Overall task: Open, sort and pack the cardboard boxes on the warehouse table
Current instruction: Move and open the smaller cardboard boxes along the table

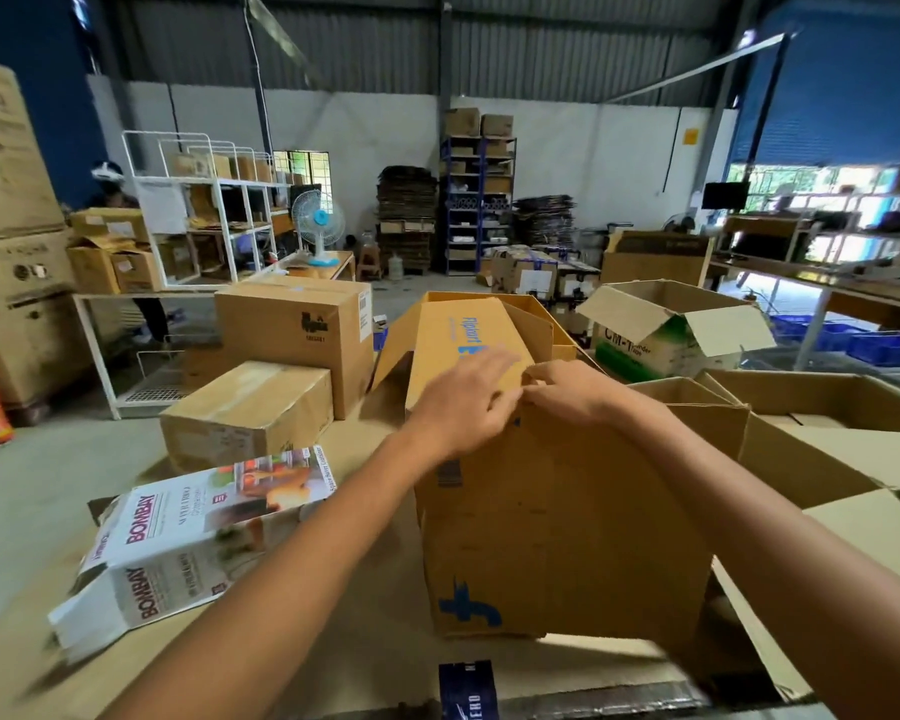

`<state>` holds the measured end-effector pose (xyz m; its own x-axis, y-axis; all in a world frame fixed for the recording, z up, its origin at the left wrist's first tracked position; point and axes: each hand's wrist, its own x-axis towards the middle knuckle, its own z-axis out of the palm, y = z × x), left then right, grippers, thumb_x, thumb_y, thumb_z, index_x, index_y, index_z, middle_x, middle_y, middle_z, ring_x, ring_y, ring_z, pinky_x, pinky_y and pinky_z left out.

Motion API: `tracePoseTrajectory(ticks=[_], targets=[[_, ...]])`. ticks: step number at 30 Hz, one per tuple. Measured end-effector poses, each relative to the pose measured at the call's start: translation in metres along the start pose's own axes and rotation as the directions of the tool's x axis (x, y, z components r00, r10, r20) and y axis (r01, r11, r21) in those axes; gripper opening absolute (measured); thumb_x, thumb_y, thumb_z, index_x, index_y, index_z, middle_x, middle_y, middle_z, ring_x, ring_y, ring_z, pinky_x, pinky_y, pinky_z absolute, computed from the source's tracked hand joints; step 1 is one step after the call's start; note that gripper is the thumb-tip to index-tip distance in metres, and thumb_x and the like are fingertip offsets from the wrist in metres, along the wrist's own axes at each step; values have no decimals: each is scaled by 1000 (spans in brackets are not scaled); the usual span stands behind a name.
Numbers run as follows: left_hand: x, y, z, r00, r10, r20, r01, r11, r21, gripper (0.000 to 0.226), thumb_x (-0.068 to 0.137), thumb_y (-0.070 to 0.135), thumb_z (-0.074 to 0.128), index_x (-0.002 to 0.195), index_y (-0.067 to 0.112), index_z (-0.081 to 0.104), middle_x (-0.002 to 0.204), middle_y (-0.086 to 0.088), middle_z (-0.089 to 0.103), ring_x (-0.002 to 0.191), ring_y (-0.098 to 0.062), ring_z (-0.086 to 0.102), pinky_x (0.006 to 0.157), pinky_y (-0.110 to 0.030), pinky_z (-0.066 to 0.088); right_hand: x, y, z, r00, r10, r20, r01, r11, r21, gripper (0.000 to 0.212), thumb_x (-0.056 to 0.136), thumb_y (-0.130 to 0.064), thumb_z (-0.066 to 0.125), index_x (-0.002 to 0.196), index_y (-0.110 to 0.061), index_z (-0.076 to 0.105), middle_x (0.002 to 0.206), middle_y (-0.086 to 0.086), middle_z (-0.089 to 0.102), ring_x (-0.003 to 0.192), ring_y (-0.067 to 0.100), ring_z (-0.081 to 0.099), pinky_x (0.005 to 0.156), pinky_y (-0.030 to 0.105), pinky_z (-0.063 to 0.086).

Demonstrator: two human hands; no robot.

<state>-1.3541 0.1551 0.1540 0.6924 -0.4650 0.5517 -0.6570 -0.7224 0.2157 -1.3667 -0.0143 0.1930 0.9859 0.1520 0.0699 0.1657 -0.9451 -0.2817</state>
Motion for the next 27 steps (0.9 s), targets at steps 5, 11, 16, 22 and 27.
tracePoseTrajectory(ticks=[5,11,16,22,27], targets=[[10,3,9,971,50,234,-94,979,181,66,93,65,47,147,27,43,144,4,53,129,-17,51,99,-37,46,-42,43,-21,980,85,181,-94,995,42,55,93,-22,65,145,-21,48,135,2,59,117,20,59,95,32,54],[20,18,9,969,20,246,-70,978,197,82,84,77,47,153,35,32,146,3,49,131,-19,47,100,-39,47,-72,79,-26,990,139,-32,-142,971,-192,12,86,-25,76,95,-26,68,88,-9,63,83,11,62,73,27,57],[41,35,20,976,137,171,-162,976,148,34,93,48,62,118,24,63,119,4,63,111,-16,56,92,-36,50,-73,57,-45,982,71,-178,-120,951,-284,12,85,-31,77,94,-26,71,94,-4,68,90,17,64,75,33,59],[42,7,0,998,-2,59,5,999,-52,13,93,35,67,87,27,58,85,7,59,83,-16,55,69,-29,39,-56,35,-65,881,-96,-463,-61,948,-313,22,86,-45,74,99,-28,73,95,-5,71,83,12,62,65,26,54],[27,-39,-27,976,-210,-66,174,921,-349,30,87,43,72,100,17,74,94,-1,73,89,-19,67,70,-29,46,-34,29,-71,719,-53,-693,125,991,54,53,83,-51,75,128,-28,59,104,-5,71,90,18,68,75,39,60]])
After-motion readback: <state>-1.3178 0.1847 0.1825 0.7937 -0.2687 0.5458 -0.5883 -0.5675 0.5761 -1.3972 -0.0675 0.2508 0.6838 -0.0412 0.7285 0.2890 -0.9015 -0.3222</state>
